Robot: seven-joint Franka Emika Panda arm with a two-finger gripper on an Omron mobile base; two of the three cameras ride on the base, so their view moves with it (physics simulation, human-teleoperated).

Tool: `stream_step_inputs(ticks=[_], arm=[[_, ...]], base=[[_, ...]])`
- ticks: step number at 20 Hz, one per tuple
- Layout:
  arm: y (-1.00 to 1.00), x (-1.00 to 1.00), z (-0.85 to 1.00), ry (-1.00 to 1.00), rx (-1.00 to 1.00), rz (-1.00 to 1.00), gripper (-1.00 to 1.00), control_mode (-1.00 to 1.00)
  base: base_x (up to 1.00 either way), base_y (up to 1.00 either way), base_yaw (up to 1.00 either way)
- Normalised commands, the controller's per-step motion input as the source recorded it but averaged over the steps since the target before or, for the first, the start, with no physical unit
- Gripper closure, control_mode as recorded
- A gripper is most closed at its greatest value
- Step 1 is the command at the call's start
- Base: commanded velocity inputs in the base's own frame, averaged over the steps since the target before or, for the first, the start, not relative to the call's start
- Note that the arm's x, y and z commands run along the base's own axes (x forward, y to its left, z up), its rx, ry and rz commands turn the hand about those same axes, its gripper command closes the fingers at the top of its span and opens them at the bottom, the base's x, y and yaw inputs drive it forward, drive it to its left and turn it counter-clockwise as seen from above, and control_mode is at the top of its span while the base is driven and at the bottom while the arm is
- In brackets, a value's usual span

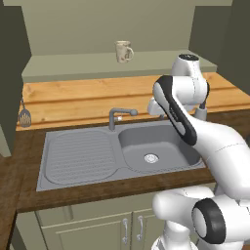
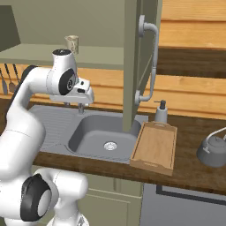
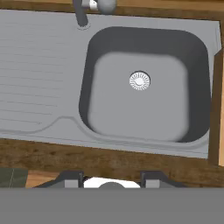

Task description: Pick the kettle from the counter and place it on the tray. Then pick the mug from the cabinet and place it on the tray. Then close the cabinet doors.

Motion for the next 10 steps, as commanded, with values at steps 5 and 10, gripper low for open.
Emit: stream_step_inputs(ticks=[5,10], arm=[[0.00,-0.16,0.00,-0.08,0.02,0.01,-1.00,-1.00],[0.00,-0.49,0.22,-0.48,0.08,0.01,-1.00,-1.00]], base=[[0.00,0.00,0.00],[0.00,0.00,0.00]])
